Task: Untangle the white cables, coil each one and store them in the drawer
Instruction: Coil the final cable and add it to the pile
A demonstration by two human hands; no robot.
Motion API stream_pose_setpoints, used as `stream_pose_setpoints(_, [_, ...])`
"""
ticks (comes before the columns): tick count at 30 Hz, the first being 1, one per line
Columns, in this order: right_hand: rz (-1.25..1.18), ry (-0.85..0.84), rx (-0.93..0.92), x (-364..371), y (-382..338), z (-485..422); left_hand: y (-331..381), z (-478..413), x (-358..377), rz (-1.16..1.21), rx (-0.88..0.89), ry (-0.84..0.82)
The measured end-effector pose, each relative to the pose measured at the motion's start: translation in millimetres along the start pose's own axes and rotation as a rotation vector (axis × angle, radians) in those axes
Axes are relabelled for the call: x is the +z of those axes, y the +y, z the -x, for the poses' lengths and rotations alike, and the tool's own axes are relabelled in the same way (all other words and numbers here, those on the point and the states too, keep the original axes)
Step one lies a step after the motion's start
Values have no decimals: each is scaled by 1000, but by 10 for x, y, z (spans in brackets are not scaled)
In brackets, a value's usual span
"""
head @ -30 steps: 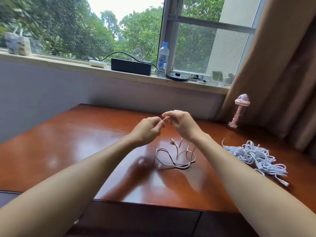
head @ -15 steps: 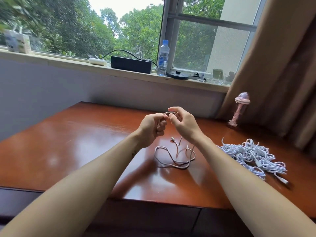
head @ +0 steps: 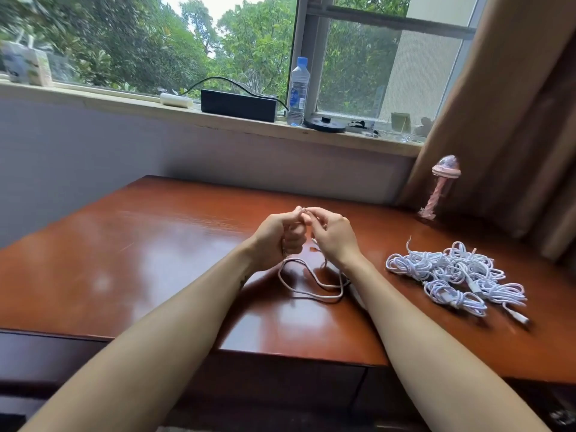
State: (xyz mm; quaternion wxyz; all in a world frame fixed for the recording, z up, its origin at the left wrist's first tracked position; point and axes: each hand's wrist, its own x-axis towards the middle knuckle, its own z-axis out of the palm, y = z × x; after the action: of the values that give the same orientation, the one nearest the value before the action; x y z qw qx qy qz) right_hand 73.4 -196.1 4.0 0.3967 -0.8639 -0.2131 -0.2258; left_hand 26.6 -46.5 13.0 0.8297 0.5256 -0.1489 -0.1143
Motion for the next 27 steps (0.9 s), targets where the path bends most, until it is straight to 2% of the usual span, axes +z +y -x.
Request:
stream_pose_setpoints(3, [-4, -25, -6, 34, -15, 47, 21, 30, 11, 48, 74, -11])
stream_pose_setpoints(8, [14, -81, -103, 39, -14, 197, 76, 47, 55, 157, 169, 88])
stream_pose_setpoints(11, [28, -111, -130, 31, -20, 268, 102, 53, 48, 208, 201, 90])
stream_pose_setpoints(16, [56, -223, -140, 48, -16, 314, 137, 45, 40, 237, 265, 103])
stream_pose_setpoints(20, [123, -259, -157, 53, -63, 346, 178, 17, -4, 271, 298, 193])
stream_pose_setpoints(27, [254, -251, -251, 63, -106, 364, 158, -34, -62, 100, 365, 350])
